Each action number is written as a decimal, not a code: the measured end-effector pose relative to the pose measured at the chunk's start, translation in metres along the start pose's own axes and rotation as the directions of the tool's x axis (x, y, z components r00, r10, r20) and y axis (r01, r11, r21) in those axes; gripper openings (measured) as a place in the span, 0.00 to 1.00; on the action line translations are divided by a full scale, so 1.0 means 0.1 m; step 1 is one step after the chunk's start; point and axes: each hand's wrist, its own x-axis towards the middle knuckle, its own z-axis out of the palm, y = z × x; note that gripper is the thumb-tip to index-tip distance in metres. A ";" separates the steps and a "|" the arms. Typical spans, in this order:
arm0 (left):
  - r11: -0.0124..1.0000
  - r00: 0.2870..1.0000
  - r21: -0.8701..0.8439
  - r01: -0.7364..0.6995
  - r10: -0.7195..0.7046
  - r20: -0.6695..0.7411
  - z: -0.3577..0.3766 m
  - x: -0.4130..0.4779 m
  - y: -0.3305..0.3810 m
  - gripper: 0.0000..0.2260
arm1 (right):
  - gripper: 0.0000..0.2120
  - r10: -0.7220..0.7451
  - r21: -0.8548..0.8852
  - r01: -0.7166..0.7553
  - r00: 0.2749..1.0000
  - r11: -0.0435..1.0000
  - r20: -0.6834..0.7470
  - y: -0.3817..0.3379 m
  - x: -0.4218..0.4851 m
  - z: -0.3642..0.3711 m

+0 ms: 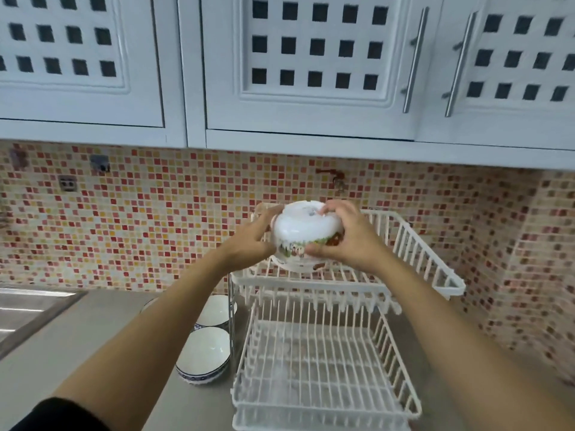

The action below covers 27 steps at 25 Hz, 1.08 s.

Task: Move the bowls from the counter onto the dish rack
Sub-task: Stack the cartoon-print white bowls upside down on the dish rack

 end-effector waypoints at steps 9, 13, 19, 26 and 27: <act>0.968 0.960 0.074 0.241 -0.227 -0.164 0.40 0.22 -0.07 0.43 | 0.54 0.008 0.071 -0.019 0.990 0.997 0.139 0.40 0.15 0.46; 0.961 0.962 0.115 0.253 -0.238 -0.132 0.43 0.24 -0.13 0.46 | 0.56 0.013 0.198 -0.058 0.974 0.979 0.224 0.43 0.14 0.43; 0.955 0.968 0.195 0.225 -0.197 -0.153 0.48 0.23 -0.11 0.45 | 0.48 0.098 0.238 -0.141 0.978 0.961 0.185 0.46 0.16 0.41; 0.953 0.980 0.239 0.188 -0.166 -0.109 0.50 0.21 -0.12 0.42 | 0.47 0.111 0.214 -0.150 0.976 0.965 0.187 0.44 0.16 0.41; 0.959 0.980 0.219 0.180 -0.155 -0.126 0.50 0.21 -0.12 0.40 | 0.46 0.112 0.221 -0.151 0.977 0.963 0.181 0.43 0.16 0.40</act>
